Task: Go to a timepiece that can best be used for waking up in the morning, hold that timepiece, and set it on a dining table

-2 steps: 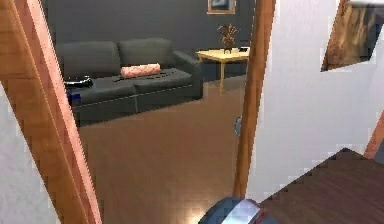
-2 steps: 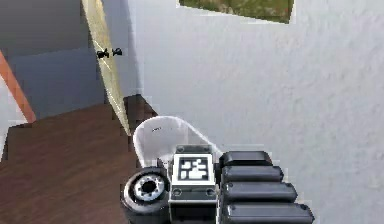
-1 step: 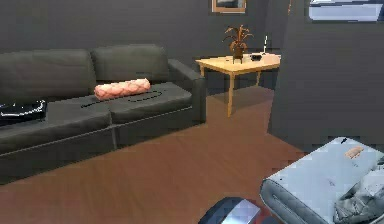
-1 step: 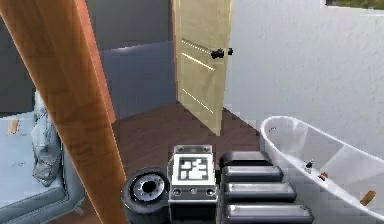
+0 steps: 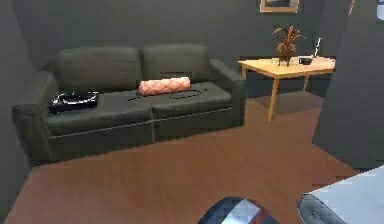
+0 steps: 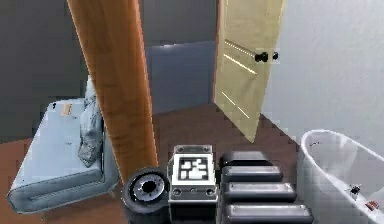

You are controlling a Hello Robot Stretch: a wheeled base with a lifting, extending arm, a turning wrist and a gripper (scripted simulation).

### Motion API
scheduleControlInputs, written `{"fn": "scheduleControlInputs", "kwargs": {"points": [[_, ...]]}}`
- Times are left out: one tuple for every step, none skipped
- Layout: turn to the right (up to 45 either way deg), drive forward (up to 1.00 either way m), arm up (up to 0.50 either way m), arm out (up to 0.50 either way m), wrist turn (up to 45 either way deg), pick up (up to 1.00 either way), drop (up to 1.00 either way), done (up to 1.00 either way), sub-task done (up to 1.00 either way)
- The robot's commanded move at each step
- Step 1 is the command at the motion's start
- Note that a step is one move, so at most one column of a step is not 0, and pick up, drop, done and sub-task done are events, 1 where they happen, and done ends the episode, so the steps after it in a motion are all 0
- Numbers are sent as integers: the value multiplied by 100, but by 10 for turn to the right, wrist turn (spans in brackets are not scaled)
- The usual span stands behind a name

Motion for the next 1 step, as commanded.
{"fn": "scheduleControlInputs", "kwargs": {"points": [[0,20,0,0,0,0,0,0,0]]}}
